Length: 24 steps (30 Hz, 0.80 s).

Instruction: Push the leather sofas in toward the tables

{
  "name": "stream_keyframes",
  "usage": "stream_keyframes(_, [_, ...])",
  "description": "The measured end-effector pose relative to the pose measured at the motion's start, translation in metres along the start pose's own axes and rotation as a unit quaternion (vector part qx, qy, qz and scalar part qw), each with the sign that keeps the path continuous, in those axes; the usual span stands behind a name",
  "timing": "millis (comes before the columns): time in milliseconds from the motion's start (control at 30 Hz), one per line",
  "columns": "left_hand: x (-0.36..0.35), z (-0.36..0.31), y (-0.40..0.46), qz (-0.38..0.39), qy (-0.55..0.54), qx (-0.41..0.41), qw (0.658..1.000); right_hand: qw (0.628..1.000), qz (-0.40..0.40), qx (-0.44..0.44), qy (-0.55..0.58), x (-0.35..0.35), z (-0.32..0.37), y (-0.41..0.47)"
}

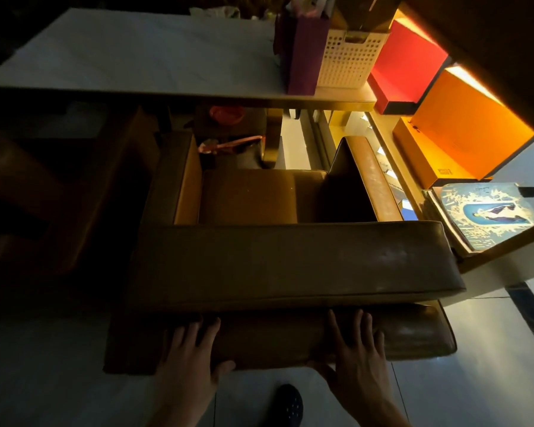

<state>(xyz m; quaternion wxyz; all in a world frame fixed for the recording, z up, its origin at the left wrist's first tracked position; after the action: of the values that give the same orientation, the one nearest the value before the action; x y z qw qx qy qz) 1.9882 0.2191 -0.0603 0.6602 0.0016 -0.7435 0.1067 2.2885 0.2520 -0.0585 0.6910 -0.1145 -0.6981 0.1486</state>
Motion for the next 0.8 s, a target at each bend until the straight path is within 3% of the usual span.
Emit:
stream_keyframes(200, [-0.005,-0.002,0.018,-0.024,0.007,-0.015,1.000,1.000,0.013,0.007,-0.001,0.005,-0.003,0.021])
stream_keyframes(800, [0.033,-0.023,0.179,-0.038,-0.069,0.004,0.997,0.996,-0.060,0.053,-0.027,0.071,0.004,0.173])
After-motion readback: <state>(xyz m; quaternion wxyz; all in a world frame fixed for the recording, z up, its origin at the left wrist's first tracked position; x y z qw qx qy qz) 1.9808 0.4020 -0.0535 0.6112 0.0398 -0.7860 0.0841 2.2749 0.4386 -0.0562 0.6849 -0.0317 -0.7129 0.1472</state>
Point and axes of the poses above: each hand's wrist, its own y-axis towards the middle knuckle, its own x-axis out of the back of the hand, z = x × y, the point moved 2 cm from there along y, towards the middle knuckle, and after that the axes turned 2 degrees about x, right-handed, at the moved point
